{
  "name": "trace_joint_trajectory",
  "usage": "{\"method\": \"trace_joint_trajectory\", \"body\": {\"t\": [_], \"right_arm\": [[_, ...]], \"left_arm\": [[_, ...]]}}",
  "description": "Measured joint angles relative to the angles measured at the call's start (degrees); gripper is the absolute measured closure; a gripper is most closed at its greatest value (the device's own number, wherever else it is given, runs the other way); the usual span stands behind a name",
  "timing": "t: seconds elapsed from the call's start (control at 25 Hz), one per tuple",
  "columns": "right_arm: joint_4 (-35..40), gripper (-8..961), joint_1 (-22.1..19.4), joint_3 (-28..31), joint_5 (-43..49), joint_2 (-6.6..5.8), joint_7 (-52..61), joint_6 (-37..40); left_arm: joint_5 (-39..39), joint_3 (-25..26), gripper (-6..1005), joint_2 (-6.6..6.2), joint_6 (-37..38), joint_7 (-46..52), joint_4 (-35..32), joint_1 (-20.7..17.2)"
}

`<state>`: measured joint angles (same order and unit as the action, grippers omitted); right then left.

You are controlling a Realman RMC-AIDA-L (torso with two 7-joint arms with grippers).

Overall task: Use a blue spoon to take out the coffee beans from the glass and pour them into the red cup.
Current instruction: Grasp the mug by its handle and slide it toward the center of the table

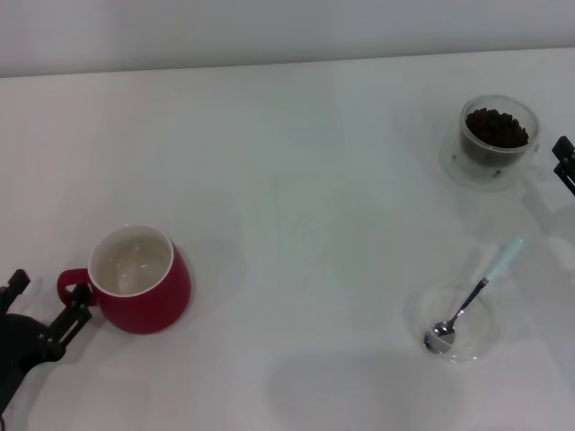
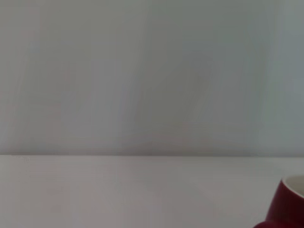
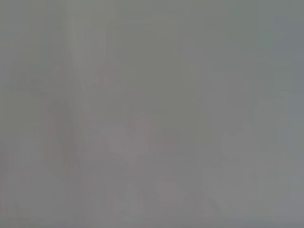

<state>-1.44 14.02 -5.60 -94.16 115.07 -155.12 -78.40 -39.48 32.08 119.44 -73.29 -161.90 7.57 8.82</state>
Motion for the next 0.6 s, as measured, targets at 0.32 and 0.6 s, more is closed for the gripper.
{"method": "trace_joint_trajectory", "body": {"t": [0.32,0.6], "right_arm": [[-0.1,186,0.1,0.1,0.1,0.06,-0.1,0.2],[-0.1,186,0.4,0.3,-0.1,0.06,-0.3,1.6]], "left_arm": [[1.2,0.0,167,0.06,2.1,0.0,0.1,1.6],[1.3,0.0,172,0.09,2.7,0.0,0.1,2.1]]}}
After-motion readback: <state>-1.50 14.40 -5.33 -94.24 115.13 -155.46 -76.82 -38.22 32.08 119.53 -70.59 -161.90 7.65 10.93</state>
